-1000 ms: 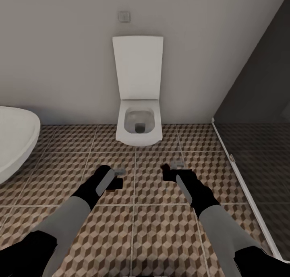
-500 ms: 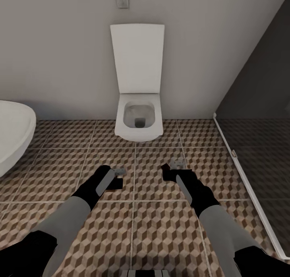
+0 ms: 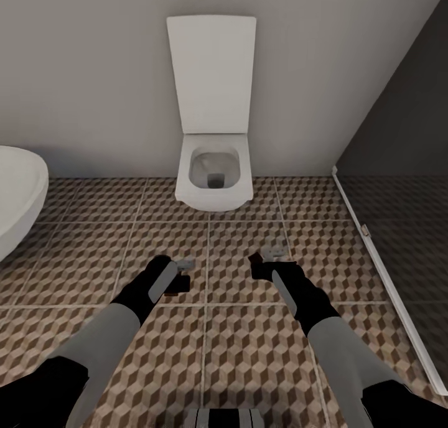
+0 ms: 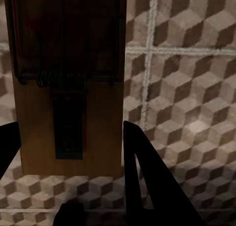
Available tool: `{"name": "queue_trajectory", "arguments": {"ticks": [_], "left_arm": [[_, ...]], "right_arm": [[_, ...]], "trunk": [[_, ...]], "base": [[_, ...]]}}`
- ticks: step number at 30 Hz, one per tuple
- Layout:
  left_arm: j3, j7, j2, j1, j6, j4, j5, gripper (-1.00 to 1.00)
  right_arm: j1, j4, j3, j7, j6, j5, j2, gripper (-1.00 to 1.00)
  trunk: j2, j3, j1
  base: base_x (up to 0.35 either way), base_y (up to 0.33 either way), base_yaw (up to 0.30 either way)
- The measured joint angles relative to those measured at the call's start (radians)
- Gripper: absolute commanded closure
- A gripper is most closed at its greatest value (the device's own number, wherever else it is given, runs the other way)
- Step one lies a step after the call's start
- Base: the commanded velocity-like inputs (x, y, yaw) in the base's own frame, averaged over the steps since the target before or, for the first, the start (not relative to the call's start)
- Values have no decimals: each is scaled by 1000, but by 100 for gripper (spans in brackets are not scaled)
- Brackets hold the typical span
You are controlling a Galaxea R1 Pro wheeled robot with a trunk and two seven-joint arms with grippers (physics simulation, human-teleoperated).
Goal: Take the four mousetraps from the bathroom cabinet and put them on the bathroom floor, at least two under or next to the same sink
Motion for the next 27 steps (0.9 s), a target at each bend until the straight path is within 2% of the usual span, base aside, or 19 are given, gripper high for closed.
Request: {"name": "queue_trajectory", "arguments": {"ticks": [13, 20, 24, 27], "left_arm": [[0, 0, 0, 0, 0, 0, 0, 100], [0, 0, 0, 0, 0, 0, -1, 100], [0, 0, 0, 0, 0, 0, -1, 100], [0, 0, 0, 0, 0, 0, -1, 100]], "right_arm": [[0, -3, 0, 0, 0, 0, 0, 100], [36, -102, 0, 0, -1, 1, -11, 100], [44, -114, 3, 0, -2, 0, -15, 100], [46, -116, 24, 0, -2, 0, -14, 100]], "trunk": [[-7, -18, 4], [-7, -18, 4], [-7, -18, 4], [-7, -18, 4]], "base": [[0, 0, 0], [0, 0, 0], [0, 0, 0], [0, 0, 0]]}}
